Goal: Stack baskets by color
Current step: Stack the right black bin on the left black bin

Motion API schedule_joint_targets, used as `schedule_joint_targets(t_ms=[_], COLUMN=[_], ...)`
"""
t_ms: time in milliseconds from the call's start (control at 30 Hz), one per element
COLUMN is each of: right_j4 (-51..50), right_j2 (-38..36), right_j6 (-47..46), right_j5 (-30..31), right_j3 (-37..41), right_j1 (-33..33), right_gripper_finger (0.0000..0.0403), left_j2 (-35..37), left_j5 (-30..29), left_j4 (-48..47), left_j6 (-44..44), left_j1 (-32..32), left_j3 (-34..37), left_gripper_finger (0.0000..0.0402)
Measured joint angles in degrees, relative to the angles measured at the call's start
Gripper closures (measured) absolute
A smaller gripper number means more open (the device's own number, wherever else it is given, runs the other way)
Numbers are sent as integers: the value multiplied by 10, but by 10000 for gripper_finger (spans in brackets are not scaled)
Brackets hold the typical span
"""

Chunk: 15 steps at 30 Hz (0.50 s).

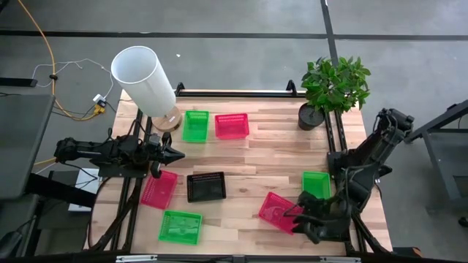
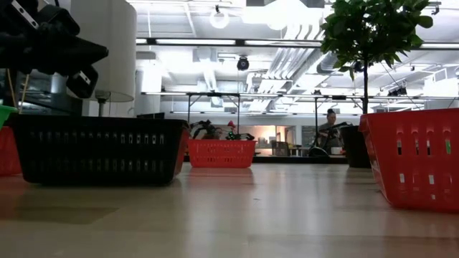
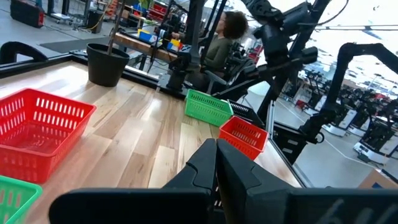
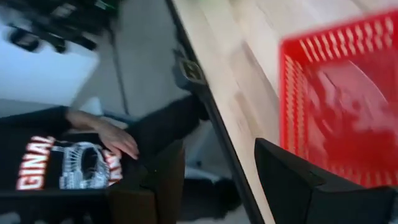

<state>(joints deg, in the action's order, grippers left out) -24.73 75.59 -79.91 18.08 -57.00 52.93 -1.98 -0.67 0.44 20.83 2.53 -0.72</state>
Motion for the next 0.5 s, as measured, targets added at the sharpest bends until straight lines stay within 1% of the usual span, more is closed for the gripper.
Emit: schedule_joint_targets(t_ms=[100,167,300,400,500], right_j4=[-88,-163,-318,-399,-461], right_j2=[50,89,169,219,259], right_j6=[-45,-95,-204,-264,-304], right_j5=[-30,-48,-106,-158,-207], right_j3=[-77,-135,-232,-281,-306], right_j1=[0,0,0,0,0], right_gripper_finger=[222,222,222,222,222], left_j2=[0,0,0,0,0], left_j5=[0,0,0,0,0], left_j4=[0,0,0,0,0], left_j6=[0,0,0,0,0], left_j1=[0,0,0,0,0], left_j3=[0,0,0,0,0], left_gripper_finger=[401,401,401,401,401])
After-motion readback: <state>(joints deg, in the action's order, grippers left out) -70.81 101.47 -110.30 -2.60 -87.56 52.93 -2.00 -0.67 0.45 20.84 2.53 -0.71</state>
